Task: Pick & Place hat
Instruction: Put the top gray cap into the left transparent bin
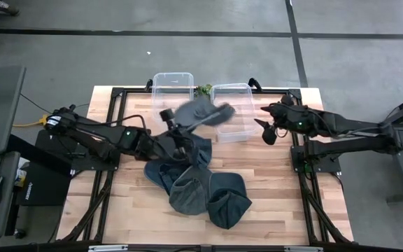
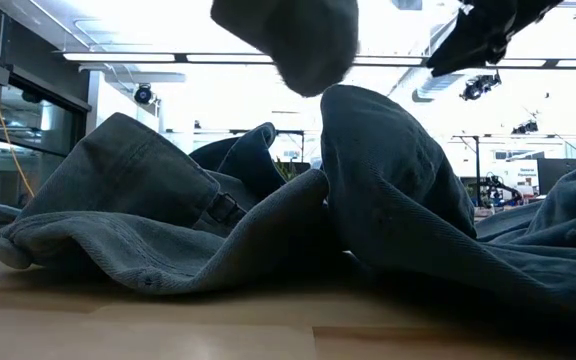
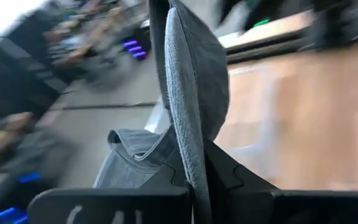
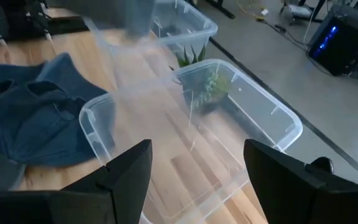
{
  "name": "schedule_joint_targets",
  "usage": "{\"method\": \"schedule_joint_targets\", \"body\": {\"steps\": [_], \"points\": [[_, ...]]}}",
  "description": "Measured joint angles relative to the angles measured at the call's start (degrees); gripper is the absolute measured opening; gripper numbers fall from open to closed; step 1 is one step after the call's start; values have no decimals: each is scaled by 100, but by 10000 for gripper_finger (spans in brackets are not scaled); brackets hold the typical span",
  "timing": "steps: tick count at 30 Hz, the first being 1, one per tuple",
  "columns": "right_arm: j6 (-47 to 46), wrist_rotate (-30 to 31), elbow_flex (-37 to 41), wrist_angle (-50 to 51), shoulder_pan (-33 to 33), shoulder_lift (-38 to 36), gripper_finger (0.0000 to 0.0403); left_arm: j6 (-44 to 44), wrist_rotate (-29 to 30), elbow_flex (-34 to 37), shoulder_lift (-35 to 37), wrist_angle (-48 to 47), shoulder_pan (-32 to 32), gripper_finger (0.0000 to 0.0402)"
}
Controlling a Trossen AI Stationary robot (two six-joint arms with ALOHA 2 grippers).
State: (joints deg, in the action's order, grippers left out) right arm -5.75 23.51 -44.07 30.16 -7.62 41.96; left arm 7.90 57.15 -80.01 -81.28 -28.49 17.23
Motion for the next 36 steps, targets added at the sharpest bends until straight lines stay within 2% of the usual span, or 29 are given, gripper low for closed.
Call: {"method": "schedule_joint_targets", "body": {"steps": [4, 10, 15, 21, 28, 30, 36], "points": [[25, -4, -2, 12, 0, -88, 249, -76, 963, 0, 7, -611, 49, 4], [25, -67, -2, 69, 0, -34, 249, -740, 1732, 0, 2, -1661, -41, 4], [24, -186, -11, 55, 0, -35, 249, -1092, 1958, 2, -81, -1962, -258, 4], [24, -251, -11, 75, 0, -34, 249, -1180, 1779, -2, -194, -2465, -685, 4], [25, -273, -11, 90, 0, -35, 249, -1545, 562, 3, -330, -3205, -1457, 4], [25, -282, -11, 92, 0, -35, 249, -1626, 421, 24, -354, -3520, -1648, 4], [25, -288, -11, 95, 0, -35, 249, -1296, -19, 11, -339, -3645, -2168, 4]]}}
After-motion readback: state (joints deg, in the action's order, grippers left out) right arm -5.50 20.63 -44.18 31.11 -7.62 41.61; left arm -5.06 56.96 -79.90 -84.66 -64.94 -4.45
